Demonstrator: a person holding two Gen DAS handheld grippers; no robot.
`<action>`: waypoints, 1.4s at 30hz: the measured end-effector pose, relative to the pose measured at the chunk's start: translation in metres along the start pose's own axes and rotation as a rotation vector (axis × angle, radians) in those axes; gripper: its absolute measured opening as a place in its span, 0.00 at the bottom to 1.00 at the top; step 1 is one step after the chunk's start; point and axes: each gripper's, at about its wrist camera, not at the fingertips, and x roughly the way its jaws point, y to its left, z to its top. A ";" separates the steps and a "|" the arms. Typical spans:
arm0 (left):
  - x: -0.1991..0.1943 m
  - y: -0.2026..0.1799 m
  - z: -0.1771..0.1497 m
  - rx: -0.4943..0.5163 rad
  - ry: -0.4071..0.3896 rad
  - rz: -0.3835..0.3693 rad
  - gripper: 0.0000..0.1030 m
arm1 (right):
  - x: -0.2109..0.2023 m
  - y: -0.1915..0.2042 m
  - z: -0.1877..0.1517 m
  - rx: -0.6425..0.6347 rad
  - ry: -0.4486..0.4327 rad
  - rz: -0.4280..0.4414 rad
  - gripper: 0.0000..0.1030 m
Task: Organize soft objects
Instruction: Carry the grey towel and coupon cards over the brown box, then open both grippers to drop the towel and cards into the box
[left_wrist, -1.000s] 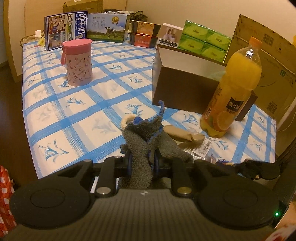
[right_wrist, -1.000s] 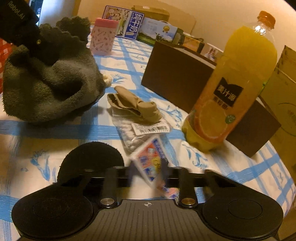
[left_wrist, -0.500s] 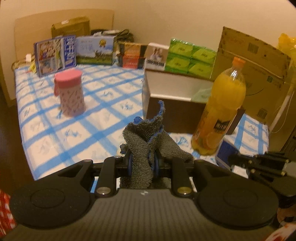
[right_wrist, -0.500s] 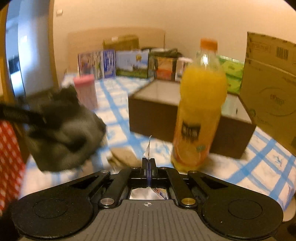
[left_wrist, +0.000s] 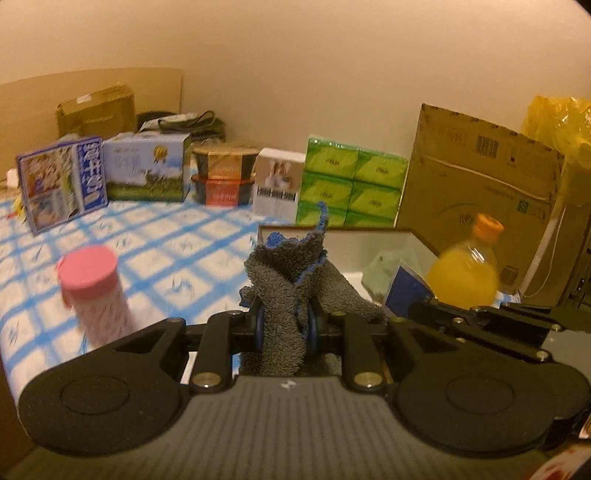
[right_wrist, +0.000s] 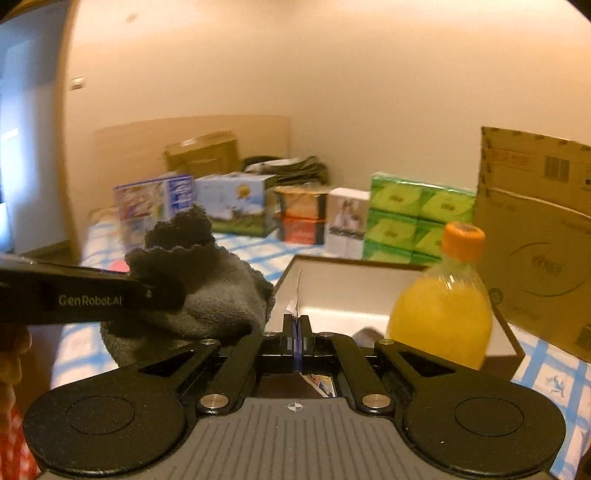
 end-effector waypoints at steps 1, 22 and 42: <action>0.008 0.003 0.006 0.008 -0.007 -0.009 0.19 | 0.010 0.002 0.004 0.010 -0.001 -0.023 0.00; 0.234 0.032 0.078 0.061 0.088 -0.278 0.28 | 0.189 -0.031 0.028 0.178 0.045 -0.454 0.03; 0.197 0.055 0.050 0.017 0.162 -0.212 0.36 | 0.152 -0.004 0.010 0.123 0.073 -0.320 0.54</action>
